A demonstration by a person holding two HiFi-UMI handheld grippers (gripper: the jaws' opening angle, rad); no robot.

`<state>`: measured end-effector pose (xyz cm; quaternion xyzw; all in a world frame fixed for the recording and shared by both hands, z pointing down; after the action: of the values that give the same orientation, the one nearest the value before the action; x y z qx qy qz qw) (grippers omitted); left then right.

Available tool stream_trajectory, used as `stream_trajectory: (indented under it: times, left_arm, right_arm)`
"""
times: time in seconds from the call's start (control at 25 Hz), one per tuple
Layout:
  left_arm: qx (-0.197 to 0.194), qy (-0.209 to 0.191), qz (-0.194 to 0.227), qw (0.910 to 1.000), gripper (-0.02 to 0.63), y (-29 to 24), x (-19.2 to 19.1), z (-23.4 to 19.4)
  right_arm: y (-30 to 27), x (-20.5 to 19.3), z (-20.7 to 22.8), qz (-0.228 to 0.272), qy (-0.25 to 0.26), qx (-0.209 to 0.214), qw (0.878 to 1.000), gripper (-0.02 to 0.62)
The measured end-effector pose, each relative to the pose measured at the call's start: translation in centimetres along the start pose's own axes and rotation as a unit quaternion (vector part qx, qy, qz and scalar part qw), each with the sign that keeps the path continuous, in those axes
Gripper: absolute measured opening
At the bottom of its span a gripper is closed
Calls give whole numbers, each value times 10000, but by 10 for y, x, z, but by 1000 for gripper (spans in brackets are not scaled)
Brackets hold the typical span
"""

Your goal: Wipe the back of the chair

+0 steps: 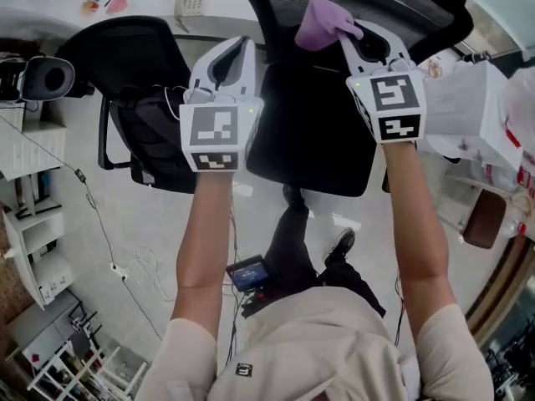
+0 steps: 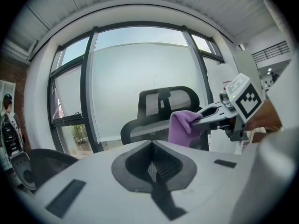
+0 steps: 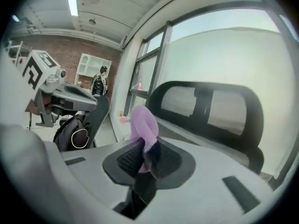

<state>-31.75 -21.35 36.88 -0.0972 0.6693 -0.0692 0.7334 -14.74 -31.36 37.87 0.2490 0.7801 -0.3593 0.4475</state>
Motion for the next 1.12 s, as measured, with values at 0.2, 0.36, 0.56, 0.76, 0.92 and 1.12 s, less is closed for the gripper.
stream_trajectory:
  times: [0.2,0.36,0.56,0.76,0.92,1.12]
  left_arm:
    - [65,-239,231,9994,8,71,45,27]
    - [128,-364,487,9981,8,124,84,48]
    - [197,-441,770,9959,8,181,122,75]
    - [250,-465,973,9939,8,230,149,104]
    - [265,-609,1117,9915,8,262,167,133]
    - [291,-602,1254,9899,8,293,177,164]
  right_arm:
    - [92,41,-1,308,90,-148,9994,50]
    - [157,73,0,503,134,-224,9984,50]
    - [225,102,-2,670,199,-247,9973,49]
    - [290,123,-5,863,227,-223,9958,49]
    - [339,132,-5,1006,342,-212,9941,50]
    - [391,131,-3,1071,411,-232,9931,49]
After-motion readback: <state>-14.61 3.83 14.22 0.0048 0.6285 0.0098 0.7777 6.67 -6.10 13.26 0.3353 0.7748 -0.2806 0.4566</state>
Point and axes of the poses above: the fingertips, and each gripper's own axes: y backward along the fingers, z to its right, x out of its top, the point moved 6 cm from there along y, backward along the fingers, and after that the axes turned 6 degrees about y, right-handed, at the moved point
